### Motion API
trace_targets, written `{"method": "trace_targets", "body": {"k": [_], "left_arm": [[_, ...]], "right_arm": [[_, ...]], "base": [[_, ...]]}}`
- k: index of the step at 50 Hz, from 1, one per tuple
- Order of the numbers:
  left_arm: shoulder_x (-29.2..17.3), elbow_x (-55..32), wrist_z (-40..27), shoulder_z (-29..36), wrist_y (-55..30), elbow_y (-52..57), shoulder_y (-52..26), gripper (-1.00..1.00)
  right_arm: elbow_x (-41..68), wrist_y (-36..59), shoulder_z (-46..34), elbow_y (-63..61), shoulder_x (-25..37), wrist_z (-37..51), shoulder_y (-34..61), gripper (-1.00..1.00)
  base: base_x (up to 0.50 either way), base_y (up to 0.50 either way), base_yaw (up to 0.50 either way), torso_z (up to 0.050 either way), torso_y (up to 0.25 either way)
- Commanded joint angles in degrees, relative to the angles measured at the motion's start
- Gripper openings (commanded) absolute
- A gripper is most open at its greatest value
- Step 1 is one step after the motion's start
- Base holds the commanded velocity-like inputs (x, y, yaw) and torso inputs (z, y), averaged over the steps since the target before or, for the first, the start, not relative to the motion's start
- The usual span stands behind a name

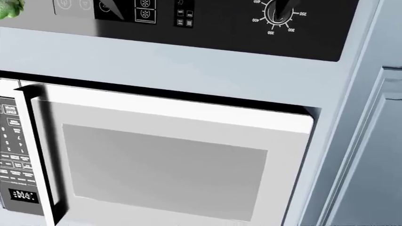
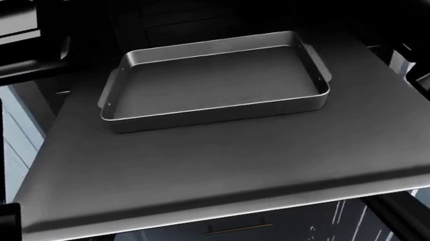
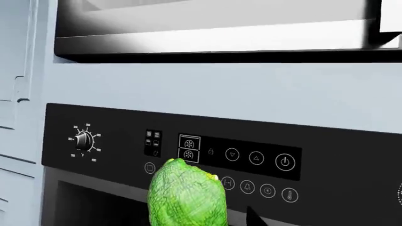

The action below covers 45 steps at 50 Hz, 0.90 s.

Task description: Pick the broccoli from the top rack in the oven and place it on the plate on the counter.

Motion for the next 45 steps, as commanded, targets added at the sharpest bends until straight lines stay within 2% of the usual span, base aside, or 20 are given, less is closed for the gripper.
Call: {"method": "trace_targets", "body": {"k": [1, 45], "left_arm": [[-0.10, -0.70, -0.70, 0.48, 0.03, -0.09, -1.05, 1.00], [-0.25, -0.18, -1.12, 2.30, 1.70, -0.17, -0.74, 1.00]], "right_arm": [[2.33, 0.22, 0.41, -2.08, 1.85, 4.12, 0.47, -1.00], [0.86, -1.26, -1.38, -1.77, 2.69, 3.24, 0.40, -1.00]], "base": [[0.00, 0.00, 0.00, 0.000, 0.000], [0.00, 0.50, 0.00, 0.000, 0.000]]}}
